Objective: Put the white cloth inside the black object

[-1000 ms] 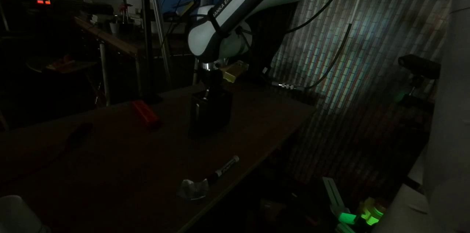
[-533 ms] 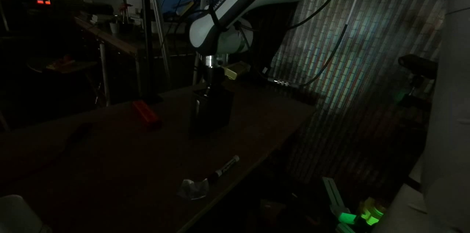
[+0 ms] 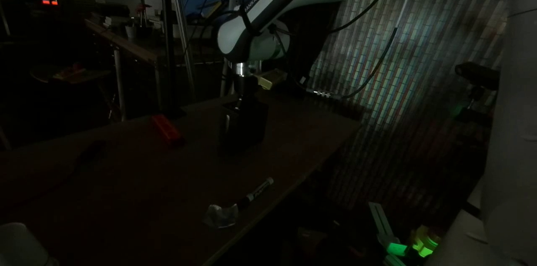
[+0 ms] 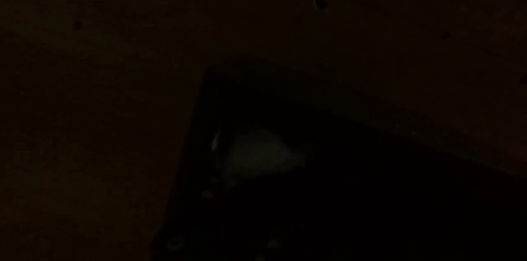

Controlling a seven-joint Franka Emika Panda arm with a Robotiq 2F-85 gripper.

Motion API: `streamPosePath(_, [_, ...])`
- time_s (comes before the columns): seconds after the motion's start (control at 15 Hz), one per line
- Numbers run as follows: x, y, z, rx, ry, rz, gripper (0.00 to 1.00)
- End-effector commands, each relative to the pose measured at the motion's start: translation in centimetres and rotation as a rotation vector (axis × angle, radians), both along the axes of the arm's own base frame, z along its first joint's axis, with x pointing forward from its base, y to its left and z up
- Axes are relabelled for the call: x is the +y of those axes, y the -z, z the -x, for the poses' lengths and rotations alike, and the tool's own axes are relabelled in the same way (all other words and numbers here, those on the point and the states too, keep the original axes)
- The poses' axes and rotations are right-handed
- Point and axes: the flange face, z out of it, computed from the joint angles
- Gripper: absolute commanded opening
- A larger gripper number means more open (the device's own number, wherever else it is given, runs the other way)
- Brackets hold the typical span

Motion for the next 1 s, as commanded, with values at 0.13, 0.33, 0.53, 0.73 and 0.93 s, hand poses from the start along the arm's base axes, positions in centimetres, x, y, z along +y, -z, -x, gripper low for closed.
streamPosePath(0.13, [-0.6, -3.7, 1.4, -0.033, -0.007, 0.11, 0.0])
streamPosePath(0.33, [-0.9, -6.6, 2.0, -0.078, -0.001, 0.137, 0.0])
streamPosePath(0.53, [-1.8, -10.1, 2.8, -0.134, 0.018, 0.134, 0.0])
streamPosePath(0.73, [-3.1, -13.9, 3.7, -0.202, 0.049, 0.131, 0.0])
streamPosePath(0.93, [-4.3, -17.2, 4.9, -0.262, 0.081, 0.129, 0.0])
